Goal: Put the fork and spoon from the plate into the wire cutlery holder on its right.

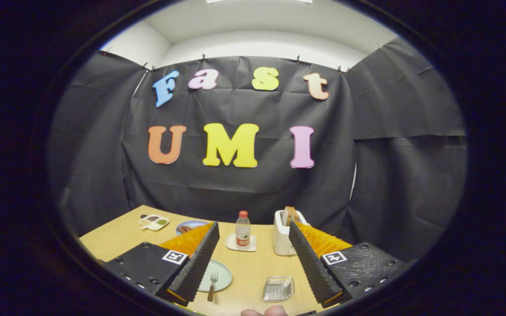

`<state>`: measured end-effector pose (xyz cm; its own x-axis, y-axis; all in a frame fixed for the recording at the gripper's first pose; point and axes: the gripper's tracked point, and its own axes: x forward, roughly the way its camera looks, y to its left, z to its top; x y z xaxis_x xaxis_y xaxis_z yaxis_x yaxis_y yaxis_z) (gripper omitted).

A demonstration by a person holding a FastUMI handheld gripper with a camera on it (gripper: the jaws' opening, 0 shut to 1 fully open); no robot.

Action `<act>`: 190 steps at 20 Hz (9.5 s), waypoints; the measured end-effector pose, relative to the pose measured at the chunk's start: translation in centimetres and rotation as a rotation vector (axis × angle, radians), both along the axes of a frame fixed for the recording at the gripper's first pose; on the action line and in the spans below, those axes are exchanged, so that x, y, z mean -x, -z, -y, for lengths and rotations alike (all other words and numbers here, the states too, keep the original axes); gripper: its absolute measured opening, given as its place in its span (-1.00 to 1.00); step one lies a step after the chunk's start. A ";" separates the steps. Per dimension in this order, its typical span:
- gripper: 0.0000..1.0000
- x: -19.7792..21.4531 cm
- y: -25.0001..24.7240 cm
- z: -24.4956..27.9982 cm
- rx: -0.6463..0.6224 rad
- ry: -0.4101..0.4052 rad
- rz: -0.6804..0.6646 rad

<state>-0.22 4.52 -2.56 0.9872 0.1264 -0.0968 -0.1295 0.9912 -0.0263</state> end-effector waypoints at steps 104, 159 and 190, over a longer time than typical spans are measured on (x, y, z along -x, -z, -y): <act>0.90 -0.8 19.2 -9.1 -0.099 -0.127 -0.976; -0.99 0.0 17.4 -0.9 0.015 -0.028 -1.249; -0.12 -2.5 17.2 7.4 -0.161 0.098 -1.323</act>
